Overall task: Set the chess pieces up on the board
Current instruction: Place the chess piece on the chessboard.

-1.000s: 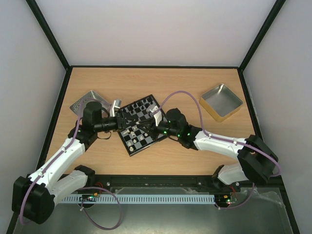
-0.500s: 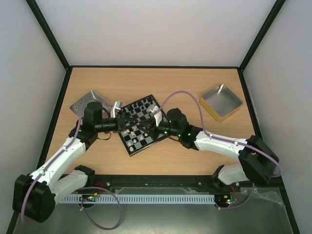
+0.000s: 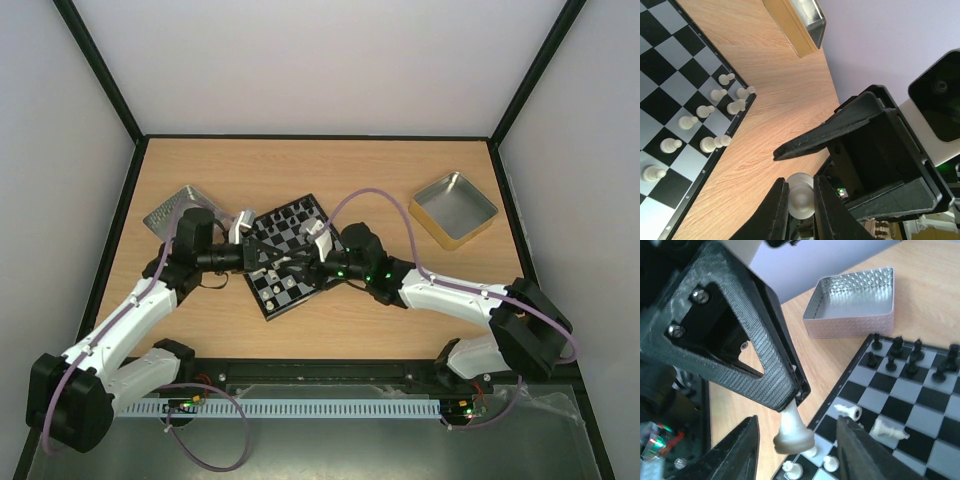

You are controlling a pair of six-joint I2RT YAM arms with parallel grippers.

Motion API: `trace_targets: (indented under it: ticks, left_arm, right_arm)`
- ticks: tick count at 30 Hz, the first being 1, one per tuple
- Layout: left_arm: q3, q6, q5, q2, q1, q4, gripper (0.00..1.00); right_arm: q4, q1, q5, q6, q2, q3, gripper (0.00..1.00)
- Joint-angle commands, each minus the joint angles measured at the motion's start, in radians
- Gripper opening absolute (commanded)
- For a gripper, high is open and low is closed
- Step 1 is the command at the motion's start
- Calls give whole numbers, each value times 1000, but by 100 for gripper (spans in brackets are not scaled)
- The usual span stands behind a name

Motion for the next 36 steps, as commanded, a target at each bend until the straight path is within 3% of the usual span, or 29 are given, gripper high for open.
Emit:
trace_targets:
  ticks: [1,4,7,13,18,26,36]
  left_arm:
    - [32,46,-63,-8,-6,-58,4]
    - [42,65,-172,-23,-14,-99,6]
    - [59,88,-348,-29,-48,-154,6]
    - [129,104,-701,42,-236,-251,7]
    - [208,80,-923,169,-426,-316,8]
    - [295,13,-1122,382,-631,-382,7]
    - [270,-12,-1138,502,-673,-310,7]
  right_arm:
    - [-39,-2,63,19,-33,20,50]
    - [-39,-2,129,57,-72,-6,60]
    - [-35,-1,296,114,-135,-40,62]
    - [-175,-2,841,324,-230,-29,63]
    - [-316,-2,1077,470,-263,-6,63]
    - [-374,-1,1245,580,-349,-51,63]
    - [-366,-1,1260,579,-359,-69,65]
